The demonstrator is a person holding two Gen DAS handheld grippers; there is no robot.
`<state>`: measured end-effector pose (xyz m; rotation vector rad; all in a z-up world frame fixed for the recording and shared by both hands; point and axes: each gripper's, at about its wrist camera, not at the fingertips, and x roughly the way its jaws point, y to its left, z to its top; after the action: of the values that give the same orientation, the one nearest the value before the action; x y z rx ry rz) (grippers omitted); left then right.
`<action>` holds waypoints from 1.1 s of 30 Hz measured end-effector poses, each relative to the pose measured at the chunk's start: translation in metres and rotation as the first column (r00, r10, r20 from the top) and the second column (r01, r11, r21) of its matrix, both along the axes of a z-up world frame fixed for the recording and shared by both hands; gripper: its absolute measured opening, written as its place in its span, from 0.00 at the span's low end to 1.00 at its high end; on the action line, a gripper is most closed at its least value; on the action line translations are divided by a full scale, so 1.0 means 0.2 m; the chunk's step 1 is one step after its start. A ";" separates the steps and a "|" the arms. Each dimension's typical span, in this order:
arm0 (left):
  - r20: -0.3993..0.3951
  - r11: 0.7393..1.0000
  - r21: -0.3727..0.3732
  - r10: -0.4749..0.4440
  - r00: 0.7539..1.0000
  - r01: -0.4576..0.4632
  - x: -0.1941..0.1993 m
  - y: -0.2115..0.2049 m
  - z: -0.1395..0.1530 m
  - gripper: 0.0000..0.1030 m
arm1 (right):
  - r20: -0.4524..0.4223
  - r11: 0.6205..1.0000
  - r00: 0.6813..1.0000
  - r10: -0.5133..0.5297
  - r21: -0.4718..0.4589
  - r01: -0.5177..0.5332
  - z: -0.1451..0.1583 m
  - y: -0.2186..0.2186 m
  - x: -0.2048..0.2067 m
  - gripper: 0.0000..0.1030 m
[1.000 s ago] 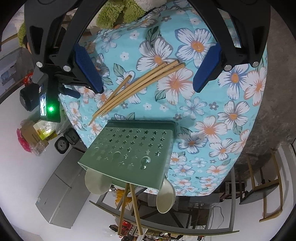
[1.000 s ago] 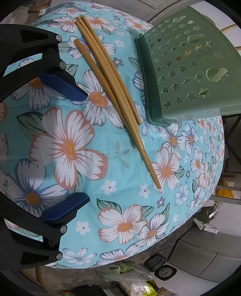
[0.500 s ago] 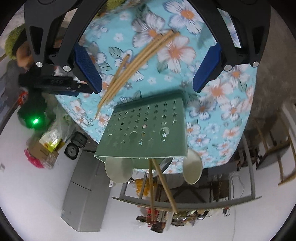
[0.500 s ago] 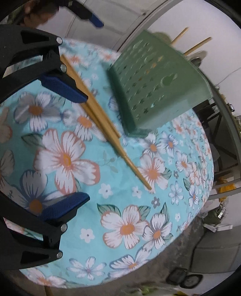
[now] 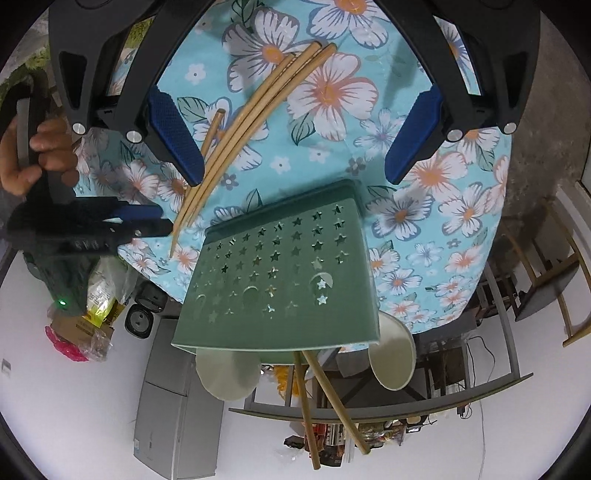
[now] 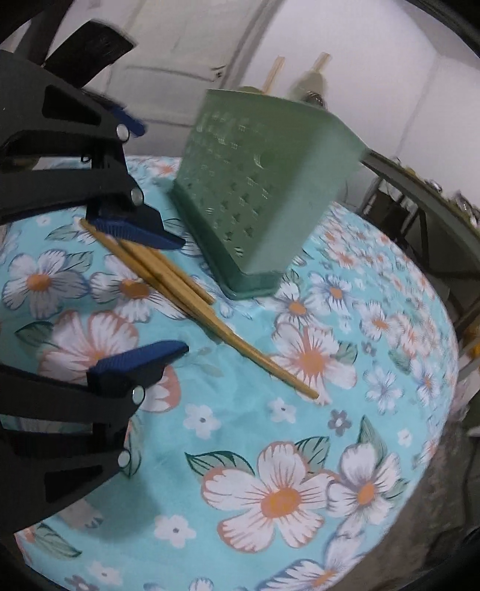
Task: Organize utensils
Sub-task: 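Close the right tool on a wooden chopstick on the cloth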
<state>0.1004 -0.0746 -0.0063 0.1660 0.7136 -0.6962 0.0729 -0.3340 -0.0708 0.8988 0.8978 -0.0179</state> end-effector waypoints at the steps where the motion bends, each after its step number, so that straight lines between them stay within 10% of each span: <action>1: -0.001 1.000 -0.001 -0.005 1.000 0.005 0.00 0.00 -0.01 0.86 | -0.012 1.000 1.000 -0.012 0.013 0.012 -0.01 -0.01 0.01 0.41; 12: -0.089 0.999 -0.014 -0.044 0.995 0.043 0.03 -0.02 -0.10 0.56 | -0.058 0.983 0.992 -0.110 0.139 0.117 -0.11 -0.09 0.08 0.17; 33: -0.127 0.998 -0.001 -0.067 0.990 0.068 0.05 -0.08 -0.12 0.50 | -0.058 0.986 0.994 -0.092 0.134 0.099 -0.09 -0.18 -0.13 0.13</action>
<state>0.1101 -0.0906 -0.0298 0.1504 0.8335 -0.7755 0.0459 -0.3707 -0.0884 1.0734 0.9112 -0.0630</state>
